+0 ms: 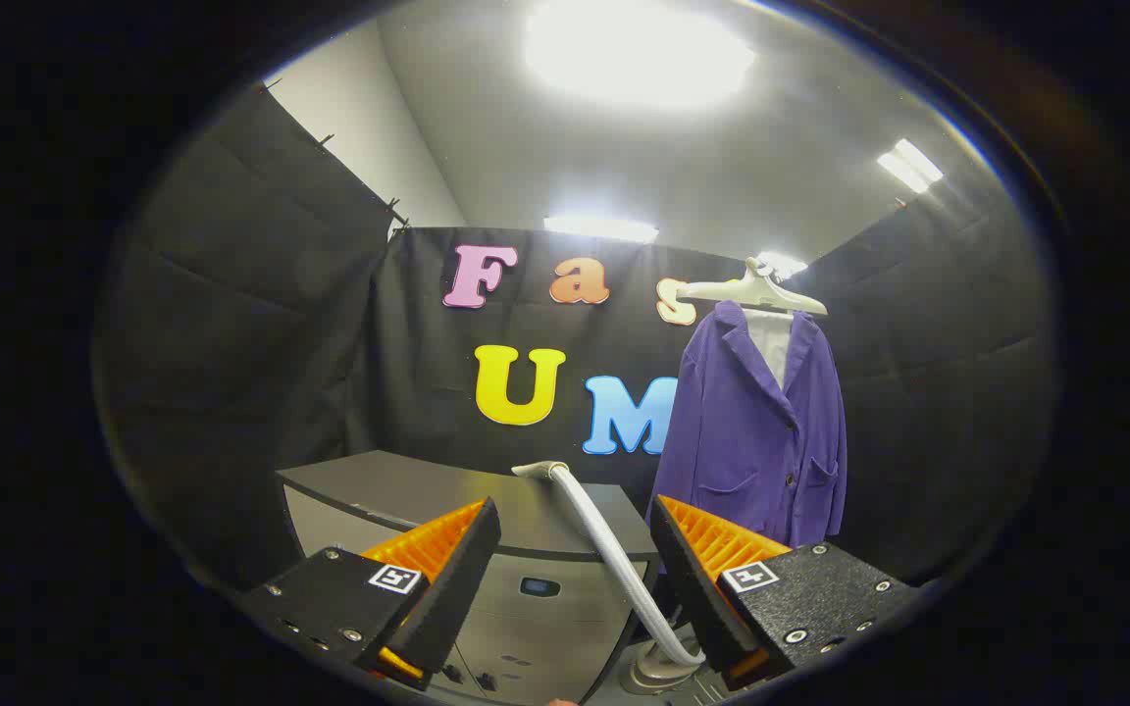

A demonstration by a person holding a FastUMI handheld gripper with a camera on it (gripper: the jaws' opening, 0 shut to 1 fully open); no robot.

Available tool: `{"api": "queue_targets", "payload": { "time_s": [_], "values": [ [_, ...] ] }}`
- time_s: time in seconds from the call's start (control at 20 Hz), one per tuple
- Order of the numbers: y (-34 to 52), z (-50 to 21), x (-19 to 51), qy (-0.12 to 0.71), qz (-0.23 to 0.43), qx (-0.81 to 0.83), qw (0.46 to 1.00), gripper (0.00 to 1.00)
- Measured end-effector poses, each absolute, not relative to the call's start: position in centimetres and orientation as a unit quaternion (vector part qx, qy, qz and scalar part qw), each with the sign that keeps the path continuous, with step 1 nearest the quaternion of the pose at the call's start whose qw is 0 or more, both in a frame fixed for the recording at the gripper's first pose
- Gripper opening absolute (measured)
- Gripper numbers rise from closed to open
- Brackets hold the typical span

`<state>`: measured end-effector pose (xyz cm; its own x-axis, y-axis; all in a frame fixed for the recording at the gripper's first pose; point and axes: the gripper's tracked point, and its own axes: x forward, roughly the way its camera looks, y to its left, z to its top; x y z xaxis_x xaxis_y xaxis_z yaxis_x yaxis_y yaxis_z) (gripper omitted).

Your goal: Iron the clothes twice with a garment steamer, once on the left side and once on the right side.

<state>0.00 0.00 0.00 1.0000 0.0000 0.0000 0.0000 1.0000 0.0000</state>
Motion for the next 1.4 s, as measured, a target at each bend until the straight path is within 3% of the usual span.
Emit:
{"api": "queue_targets", "payload": {
  "time_s": [0.95,1.4],
  "values": [
    [-2.9,0.5,-0.3,0.002,-0.004,0.002,1.0,0.95],
    [-5.3,3.1,2.7,0.018,-0.003,0.022,1.0,0.95]
  ]
}}
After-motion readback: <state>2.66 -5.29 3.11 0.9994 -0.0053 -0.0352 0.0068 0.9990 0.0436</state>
